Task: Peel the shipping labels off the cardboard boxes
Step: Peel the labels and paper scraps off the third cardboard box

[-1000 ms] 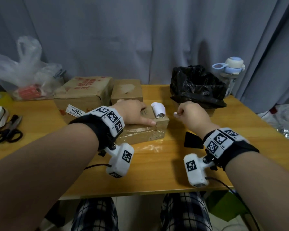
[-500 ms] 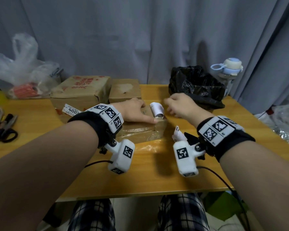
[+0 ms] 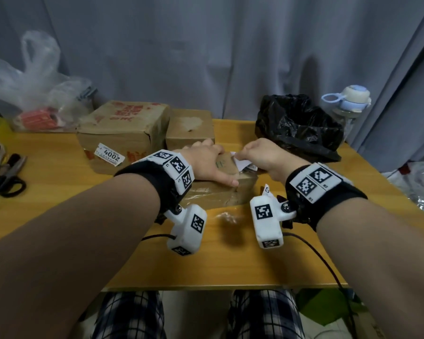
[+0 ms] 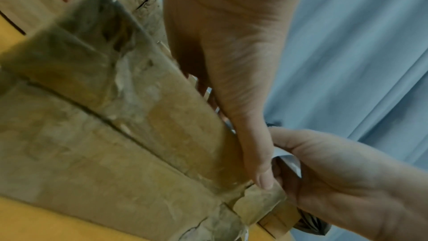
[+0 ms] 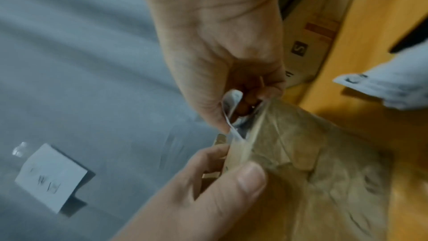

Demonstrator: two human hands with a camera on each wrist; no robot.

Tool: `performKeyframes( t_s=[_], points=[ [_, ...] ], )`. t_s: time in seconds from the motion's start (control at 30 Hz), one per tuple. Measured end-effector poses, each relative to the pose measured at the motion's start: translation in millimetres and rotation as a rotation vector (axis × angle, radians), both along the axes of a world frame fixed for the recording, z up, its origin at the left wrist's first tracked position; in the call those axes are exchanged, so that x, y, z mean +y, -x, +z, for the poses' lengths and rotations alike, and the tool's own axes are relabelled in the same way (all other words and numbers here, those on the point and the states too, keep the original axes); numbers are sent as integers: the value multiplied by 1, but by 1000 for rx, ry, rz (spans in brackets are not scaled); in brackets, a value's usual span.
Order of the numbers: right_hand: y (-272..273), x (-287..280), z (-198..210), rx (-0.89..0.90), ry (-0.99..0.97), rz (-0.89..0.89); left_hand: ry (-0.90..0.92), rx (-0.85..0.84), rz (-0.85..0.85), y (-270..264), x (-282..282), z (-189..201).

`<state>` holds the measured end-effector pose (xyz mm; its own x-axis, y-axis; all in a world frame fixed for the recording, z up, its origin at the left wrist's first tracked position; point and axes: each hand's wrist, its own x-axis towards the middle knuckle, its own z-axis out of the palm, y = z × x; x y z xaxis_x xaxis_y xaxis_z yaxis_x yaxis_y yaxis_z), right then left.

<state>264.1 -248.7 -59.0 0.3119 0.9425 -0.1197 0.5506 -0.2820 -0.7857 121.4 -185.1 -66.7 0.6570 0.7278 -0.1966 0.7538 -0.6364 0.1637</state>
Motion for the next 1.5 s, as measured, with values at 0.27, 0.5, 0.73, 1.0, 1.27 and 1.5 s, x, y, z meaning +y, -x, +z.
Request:
performKeyframes(
  t_s=[0.27,0.5,0.73,1.0,1.27,1.5],
  points=[
    [11,-3,-25,281,-195,-262,-55,-2,6,-2,-4,-3],
    [20,-9,-33,395,-299,-400,-56,0,18,-2,-5,-3],
    [23,-12,-34,543,-323,-500,-57,-3,18,-1,-8,-1],
    [18,-5,-24,577,-239,-531,-75,37,24,-3,-11,1],
    [17,-7,-33,815,-272,-643,-93,52,34,-4,-13,1],
    [8,-9,-35,911,-294,-527,-86,57,33,-3,-13,0]
  ],
)
